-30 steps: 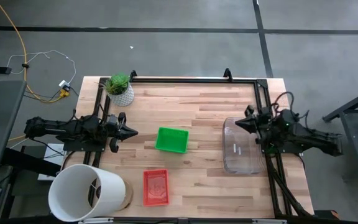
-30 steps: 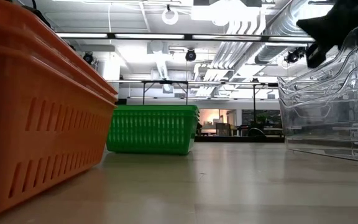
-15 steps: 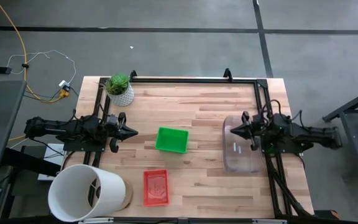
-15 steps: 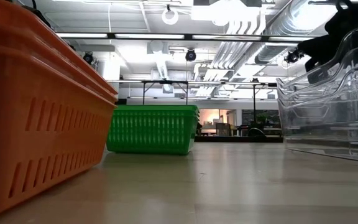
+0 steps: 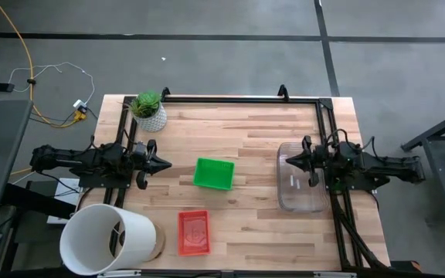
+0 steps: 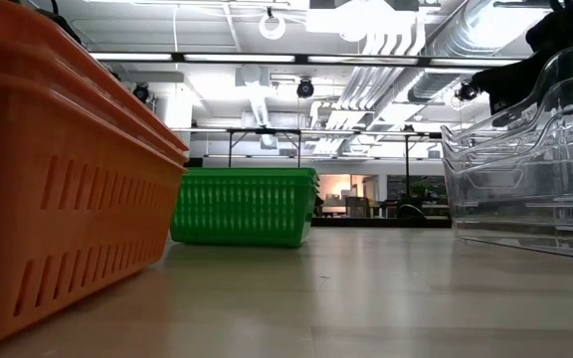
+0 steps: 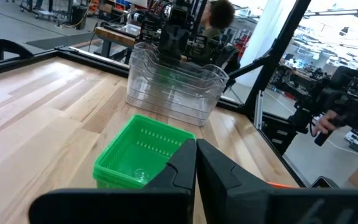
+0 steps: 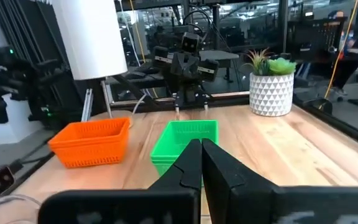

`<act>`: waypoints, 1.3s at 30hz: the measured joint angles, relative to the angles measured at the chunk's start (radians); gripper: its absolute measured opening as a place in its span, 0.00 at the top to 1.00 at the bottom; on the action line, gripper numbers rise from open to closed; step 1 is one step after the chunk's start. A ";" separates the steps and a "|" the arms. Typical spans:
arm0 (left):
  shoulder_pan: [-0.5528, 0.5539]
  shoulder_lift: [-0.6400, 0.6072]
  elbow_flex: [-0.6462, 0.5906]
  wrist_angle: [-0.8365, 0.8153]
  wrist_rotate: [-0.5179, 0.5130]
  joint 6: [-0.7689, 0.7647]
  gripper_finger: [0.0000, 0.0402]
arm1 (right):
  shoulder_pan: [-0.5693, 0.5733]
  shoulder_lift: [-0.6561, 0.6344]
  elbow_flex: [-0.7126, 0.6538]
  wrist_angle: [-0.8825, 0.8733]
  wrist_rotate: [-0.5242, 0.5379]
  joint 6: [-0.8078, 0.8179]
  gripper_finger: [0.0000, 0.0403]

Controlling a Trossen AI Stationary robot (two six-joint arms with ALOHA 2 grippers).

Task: Stack baskets by color
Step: Return to Home Position

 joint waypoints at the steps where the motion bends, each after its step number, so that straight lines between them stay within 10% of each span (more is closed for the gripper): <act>1: 0.000 0.000 0.000 0.000 0.000 0.000 1.00 | 0.000 0.000 0.000 0.000 0.000 -0.011 1.00; 39: 0.024 -0.070 0.002 0.002 -0.007 0.000 1.00 | 0.060 -0.006 -0.001 0.000 -0.004 -0.004 1.00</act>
